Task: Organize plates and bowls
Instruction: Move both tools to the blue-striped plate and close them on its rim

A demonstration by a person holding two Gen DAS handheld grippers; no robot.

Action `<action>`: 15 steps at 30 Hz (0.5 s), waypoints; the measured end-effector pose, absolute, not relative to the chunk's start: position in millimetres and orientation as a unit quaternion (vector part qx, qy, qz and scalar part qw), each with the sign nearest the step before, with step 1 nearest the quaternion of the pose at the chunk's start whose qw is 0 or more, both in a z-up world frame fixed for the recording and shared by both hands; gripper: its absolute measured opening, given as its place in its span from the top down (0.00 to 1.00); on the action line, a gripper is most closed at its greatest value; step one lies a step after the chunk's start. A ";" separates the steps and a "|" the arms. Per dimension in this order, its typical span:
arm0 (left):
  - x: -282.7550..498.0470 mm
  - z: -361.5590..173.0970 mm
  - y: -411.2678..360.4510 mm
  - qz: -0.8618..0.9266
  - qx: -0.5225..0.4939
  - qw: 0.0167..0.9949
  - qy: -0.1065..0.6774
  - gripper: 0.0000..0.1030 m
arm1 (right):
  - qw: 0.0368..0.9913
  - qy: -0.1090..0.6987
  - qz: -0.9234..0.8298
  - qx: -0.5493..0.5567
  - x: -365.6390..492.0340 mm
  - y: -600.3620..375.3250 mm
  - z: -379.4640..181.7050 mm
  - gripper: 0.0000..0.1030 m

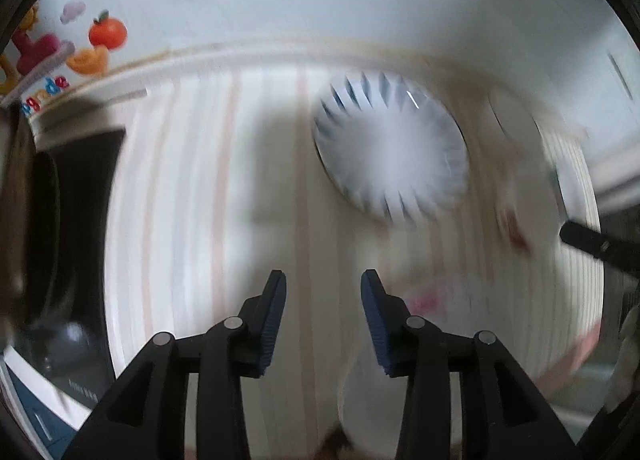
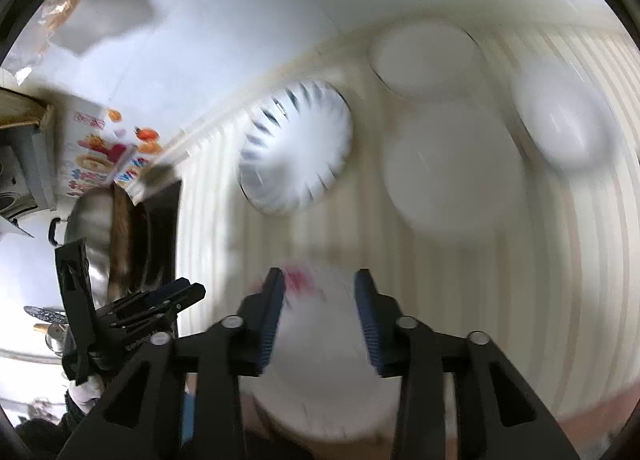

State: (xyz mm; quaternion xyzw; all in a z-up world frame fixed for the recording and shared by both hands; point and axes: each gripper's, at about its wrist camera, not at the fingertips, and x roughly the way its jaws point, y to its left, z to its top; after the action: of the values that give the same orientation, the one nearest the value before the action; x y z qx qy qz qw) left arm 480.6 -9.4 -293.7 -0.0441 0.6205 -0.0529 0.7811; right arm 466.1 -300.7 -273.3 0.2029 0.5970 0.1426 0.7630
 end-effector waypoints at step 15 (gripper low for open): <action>602.8 -386.9 -26.1 -0.055 -0.038 0.738 0.672 0.74 | 0.725 0.670 0.062 0.147 625.4 -278.8 -371.2 0.59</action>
State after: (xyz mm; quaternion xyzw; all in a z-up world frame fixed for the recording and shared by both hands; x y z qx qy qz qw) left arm 602.8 -26.1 -386.9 -0.0384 0.6720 -0.0553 0.7375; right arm 625.4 -278.8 -371.2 0.1469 0.6699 0.0619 0.7251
